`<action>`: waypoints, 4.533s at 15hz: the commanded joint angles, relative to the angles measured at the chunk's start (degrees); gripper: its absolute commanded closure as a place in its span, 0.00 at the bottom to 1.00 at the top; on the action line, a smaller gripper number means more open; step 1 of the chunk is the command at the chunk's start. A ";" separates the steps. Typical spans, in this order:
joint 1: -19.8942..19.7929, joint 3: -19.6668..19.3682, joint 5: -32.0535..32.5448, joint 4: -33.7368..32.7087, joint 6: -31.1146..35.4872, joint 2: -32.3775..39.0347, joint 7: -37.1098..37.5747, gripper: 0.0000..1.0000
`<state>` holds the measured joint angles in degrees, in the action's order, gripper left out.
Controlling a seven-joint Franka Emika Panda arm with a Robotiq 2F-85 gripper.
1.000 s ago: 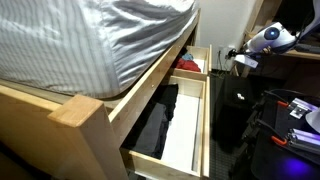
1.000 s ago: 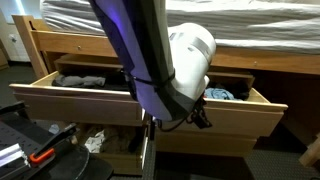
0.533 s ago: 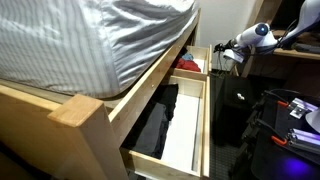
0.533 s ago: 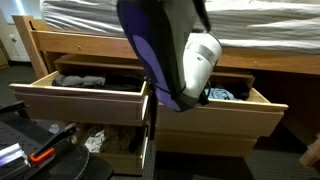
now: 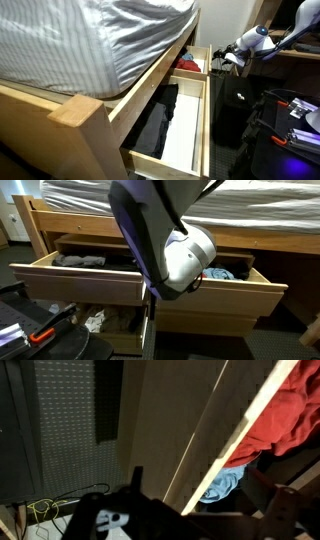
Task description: Open the left top drawer then close the right top drawer
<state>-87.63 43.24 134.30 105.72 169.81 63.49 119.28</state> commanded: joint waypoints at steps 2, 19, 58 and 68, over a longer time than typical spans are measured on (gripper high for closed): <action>-0.07 0.22 0.02 -0.09 -0.01 -0.01 0.11 0.00; 11.67 -12.08 -15.59 -0.29 4.81 -5.28 -13.79 0.00; 15.19 -8.97 -65.70 15.75 1.74 -19.90 -34.23 0.00; 27.03 -18.85 -92.36 17.76 -3.24 -23.36 -51.84 0.00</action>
<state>-67.23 30.48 52.91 121.59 165.98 43.87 74.64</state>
